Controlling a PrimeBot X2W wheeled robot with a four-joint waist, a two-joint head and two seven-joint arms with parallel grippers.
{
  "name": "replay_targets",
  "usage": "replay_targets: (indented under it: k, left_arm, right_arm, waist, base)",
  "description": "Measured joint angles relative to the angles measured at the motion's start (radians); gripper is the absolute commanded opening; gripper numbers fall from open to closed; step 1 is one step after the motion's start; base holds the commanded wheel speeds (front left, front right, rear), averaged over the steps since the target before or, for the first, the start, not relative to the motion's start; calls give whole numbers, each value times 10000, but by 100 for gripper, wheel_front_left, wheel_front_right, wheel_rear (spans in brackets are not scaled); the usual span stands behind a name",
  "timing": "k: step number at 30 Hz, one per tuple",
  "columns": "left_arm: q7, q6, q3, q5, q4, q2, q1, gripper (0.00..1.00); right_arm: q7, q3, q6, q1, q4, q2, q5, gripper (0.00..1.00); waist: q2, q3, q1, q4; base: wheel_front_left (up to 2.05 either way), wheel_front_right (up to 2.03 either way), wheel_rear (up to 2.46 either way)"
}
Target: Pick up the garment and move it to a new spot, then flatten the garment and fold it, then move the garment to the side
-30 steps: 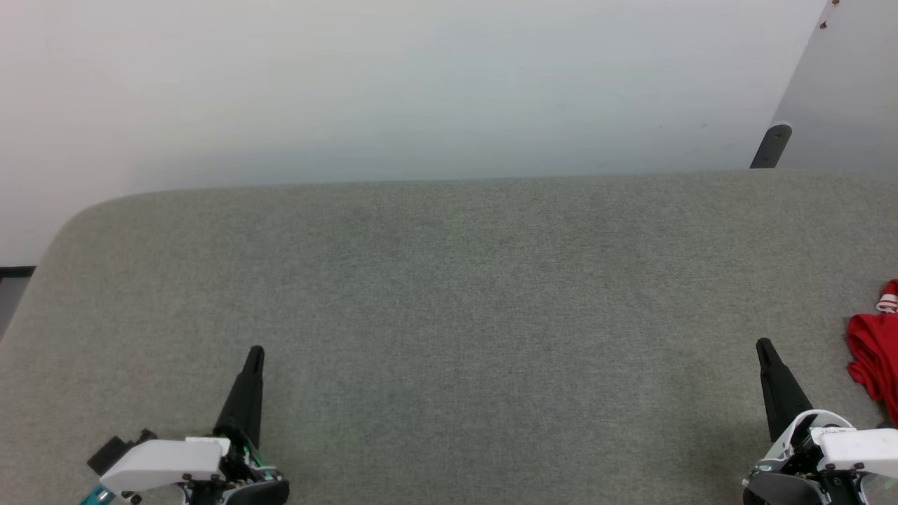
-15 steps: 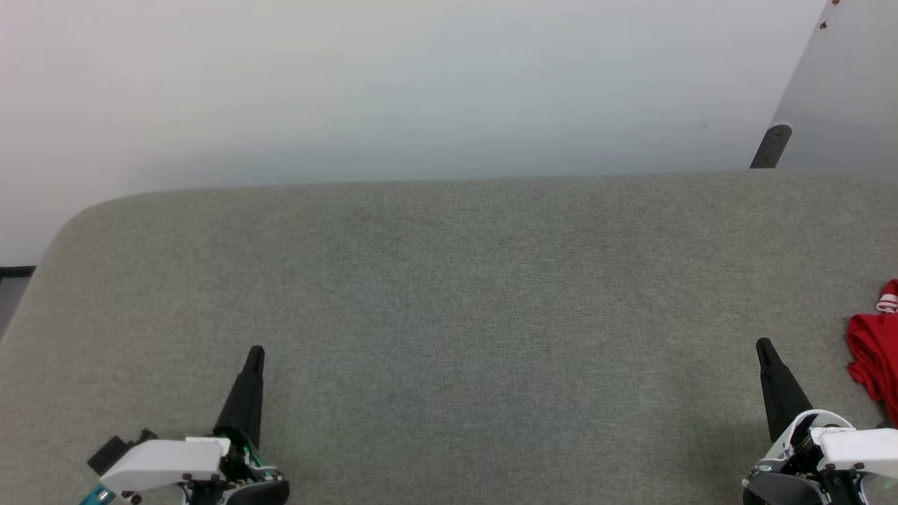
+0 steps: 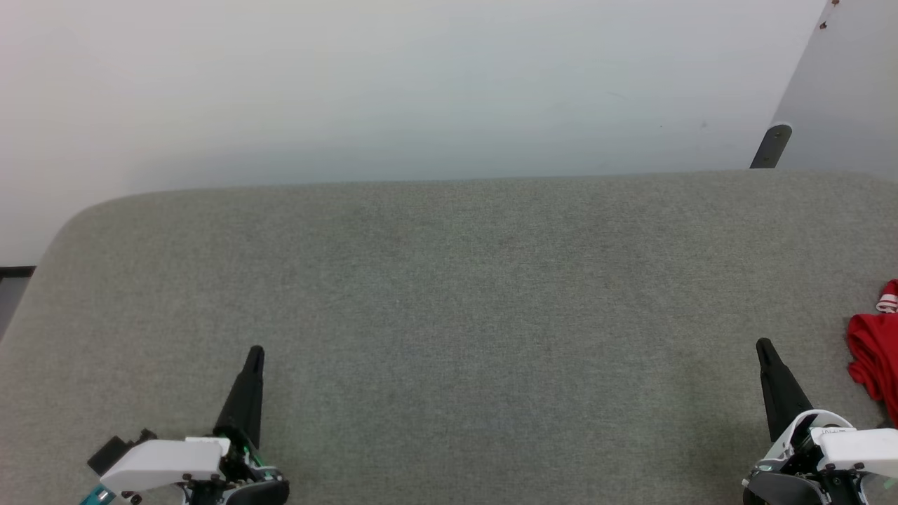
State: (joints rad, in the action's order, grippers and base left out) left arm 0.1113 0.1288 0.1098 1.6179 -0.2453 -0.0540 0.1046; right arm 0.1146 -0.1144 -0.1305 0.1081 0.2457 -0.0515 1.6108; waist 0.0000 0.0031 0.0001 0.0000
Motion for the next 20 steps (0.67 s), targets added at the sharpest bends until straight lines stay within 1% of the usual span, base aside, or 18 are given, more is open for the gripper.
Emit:
replay_targets:
  k: [20]
  left_arm:
    - [25,0,12,-13,0,12,1,0]
  right_arm:
    - [0,0,0,0,0,0,0,0]
  waist:
    - [0,0,0,0]
  base:
    - [0,0,0]
